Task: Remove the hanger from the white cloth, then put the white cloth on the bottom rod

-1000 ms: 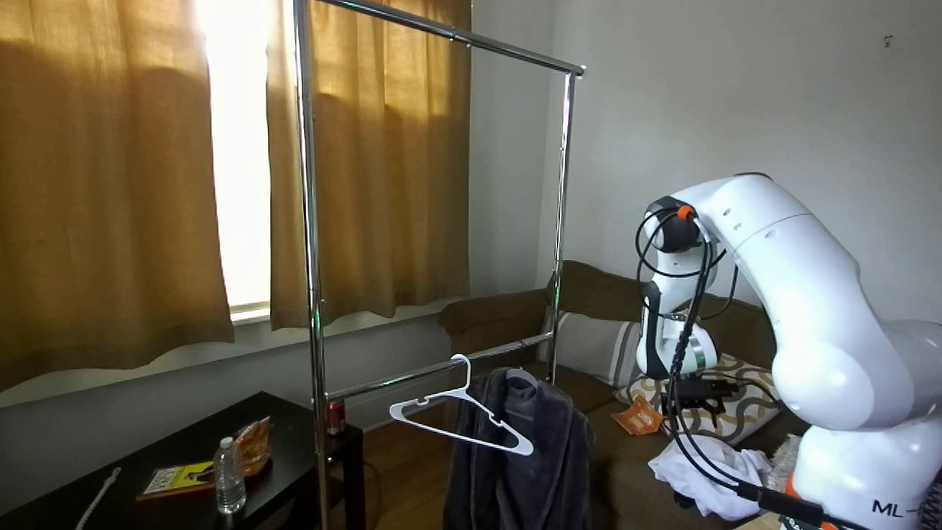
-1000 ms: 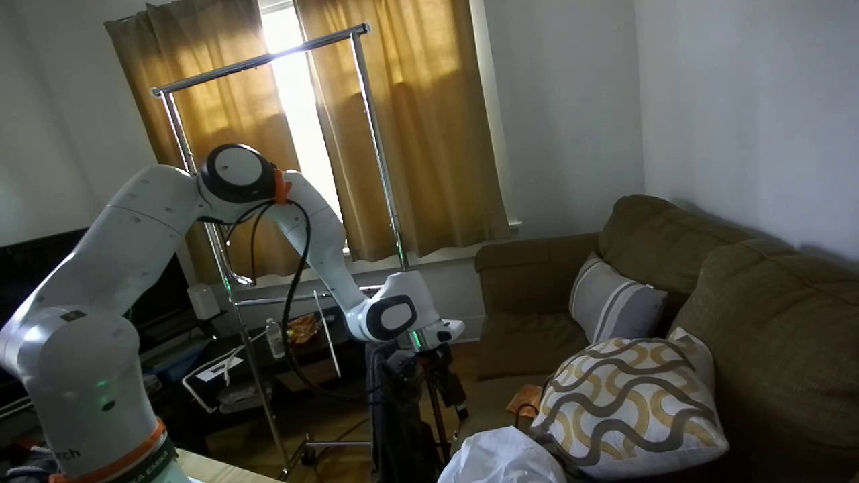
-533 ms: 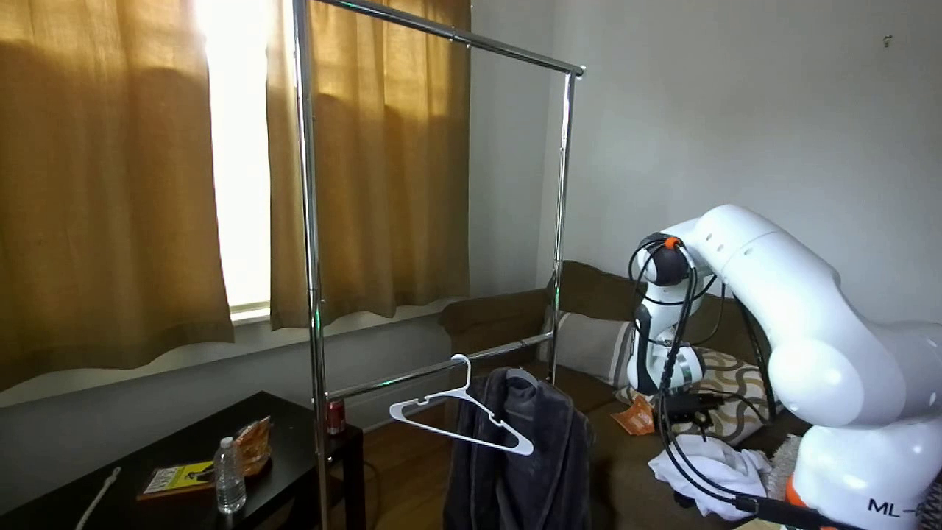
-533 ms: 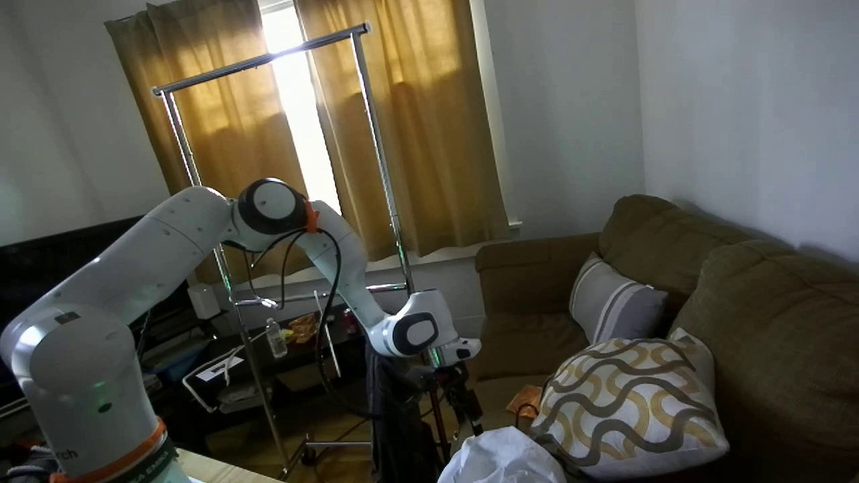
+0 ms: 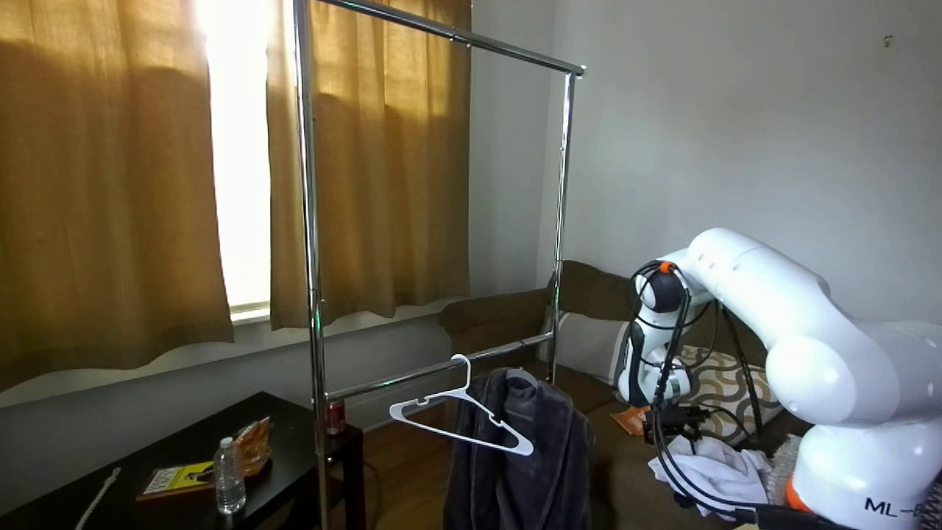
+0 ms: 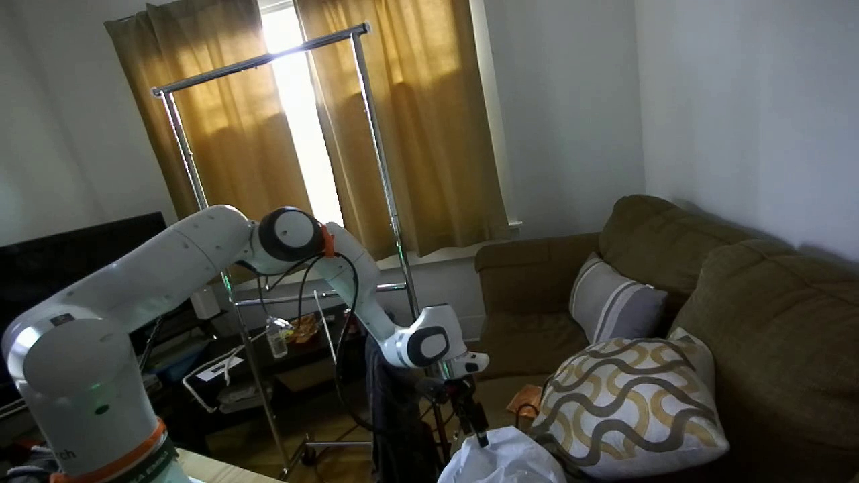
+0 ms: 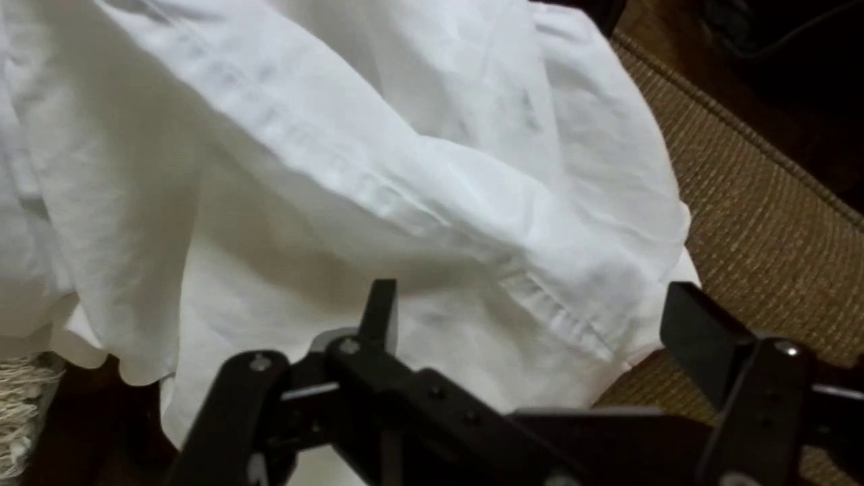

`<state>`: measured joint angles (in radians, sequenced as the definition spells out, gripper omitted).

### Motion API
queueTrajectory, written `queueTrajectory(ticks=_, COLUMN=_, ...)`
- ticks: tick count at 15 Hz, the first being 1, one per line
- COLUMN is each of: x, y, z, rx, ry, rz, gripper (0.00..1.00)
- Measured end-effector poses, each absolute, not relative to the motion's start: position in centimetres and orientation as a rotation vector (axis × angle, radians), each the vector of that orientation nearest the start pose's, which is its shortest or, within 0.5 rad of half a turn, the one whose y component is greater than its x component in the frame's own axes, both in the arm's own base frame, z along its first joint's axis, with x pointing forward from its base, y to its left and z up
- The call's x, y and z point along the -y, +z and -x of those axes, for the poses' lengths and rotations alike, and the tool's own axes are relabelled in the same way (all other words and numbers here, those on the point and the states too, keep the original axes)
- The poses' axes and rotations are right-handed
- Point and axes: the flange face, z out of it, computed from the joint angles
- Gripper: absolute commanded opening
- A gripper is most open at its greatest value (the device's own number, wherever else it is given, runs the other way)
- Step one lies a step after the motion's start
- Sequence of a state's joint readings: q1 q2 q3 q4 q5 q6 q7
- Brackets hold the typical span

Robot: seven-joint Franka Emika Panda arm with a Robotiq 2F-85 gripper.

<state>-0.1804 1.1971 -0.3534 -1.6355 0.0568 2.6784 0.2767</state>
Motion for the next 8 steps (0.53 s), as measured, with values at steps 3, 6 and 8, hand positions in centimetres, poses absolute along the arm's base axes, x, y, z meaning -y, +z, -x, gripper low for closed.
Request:
queueTrajectory(ticks=3, x=31.5, y=-7.0, z=-53.2, rx=-1.145, ry=0.237, rz=3.249, gripper=0.49)
queueTrajectory(ticks=6, x=32.0, y=-8.0, z=-53.6, rx=-1.163, ry=0.248, rz=3.248, gripper=0.27)
queueTrajectory(ticks=8, x=32.4, y=-8.2, z=-53.7, rx=-1.168, ry=0.257, rz=3.253, gripper=0.13)
